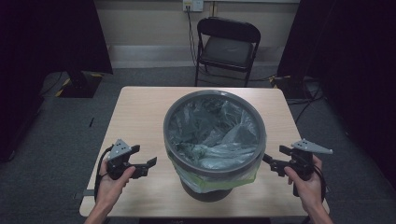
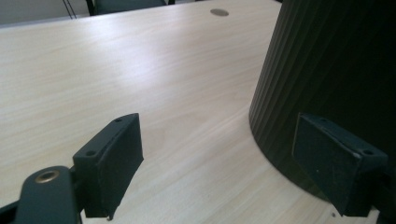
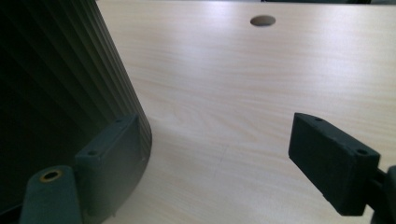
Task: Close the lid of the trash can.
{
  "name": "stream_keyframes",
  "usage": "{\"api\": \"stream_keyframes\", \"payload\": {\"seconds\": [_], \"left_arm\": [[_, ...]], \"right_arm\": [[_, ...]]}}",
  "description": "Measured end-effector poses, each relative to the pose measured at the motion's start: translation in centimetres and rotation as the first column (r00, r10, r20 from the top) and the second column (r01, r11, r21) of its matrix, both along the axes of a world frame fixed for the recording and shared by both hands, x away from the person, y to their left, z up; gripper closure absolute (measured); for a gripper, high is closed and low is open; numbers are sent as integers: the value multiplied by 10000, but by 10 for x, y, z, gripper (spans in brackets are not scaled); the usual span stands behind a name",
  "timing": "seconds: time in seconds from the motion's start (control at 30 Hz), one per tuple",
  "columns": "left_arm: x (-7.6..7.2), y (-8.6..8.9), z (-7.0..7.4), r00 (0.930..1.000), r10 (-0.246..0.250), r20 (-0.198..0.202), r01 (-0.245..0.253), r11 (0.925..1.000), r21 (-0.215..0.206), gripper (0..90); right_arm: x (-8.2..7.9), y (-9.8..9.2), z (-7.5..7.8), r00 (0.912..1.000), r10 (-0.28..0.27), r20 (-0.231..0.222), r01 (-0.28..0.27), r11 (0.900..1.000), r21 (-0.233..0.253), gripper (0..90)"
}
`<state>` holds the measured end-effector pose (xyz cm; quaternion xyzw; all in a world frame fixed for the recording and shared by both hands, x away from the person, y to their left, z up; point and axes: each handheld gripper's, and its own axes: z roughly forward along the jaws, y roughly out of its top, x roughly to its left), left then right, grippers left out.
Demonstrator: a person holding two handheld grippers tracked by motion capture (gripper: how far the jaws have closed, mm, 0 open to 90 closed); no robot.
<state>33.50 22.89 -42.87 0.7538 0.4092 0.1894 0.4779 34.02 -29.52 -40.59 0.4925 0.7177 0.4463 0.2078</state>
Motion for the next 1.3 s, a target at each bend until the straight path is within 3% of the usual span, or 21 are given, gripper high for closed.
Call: {"api": "stream_keyframes", "payload": {"seconds": [0.17, 0.3, 0.37, 0.57, 0.73, 0.83, 1.03, 1.1, 1.13, 1.3], "left_arm": [[-2, -3, -17, 9995, -68, -318, 74, 9998, 173, 156], [-2, -9, -27, 9985, -132, -522, 142, 9997, 182, 156], [-2, -13, -33, 9979, -196, -617, 227, 9985, 503, 156], [-4, -16, -45, 9969, -41, -787, 124, 9944, 1046, 157], [-3, -17, -54, 9949, -38, -1008, 182, 9897, 1417, 157], [1, -16, -61, 9901, 157, -1394, 91, 9844, 1757, 156], [5, -17, -67, 9887, 366, -1457, -73, 9805, 1963, 156], [6, -19, -72, 9876, 387, -1521, -16, 9716, 2367, 148], [6, -21, -73, 9878, 512, -1473, -169, 9741, 2255, 125], [8, -22, -73, 9872, 571, -1491, -212, 9725, 2318, 98]], "right_arm": [[2, 3, -20, 9994, -150, -297, 141, 9995, -292, 169], [5, 6, -37, 9995, -185, -250, 159, 9949, -994, 169], [6, 9, -45, 9995, -221, -232, 185, 9894, -1440, 171], [7, 17, -66, 9959, -26, -905, -135, 9842, -1767, 171], [15, 17, -78, 9912, -514, -1222, 267, 9803, -1959, 178], [17, 17, -83, 9858, -658, -1546, 348, 9801, -1952, 178], [17, 23, -88, 9853, -708, -1556, 347, 9741, -2236, 174], [17, 25, -90, 9874, -670, -1431, 320, 9717, -2340, 173], [17, 26, -89, 9868, -753, -1434, 402, 9715, -2335, 179], [15, 27, -94, 9921, -650, -1073, 401, 9748, -2195, 152]]}}
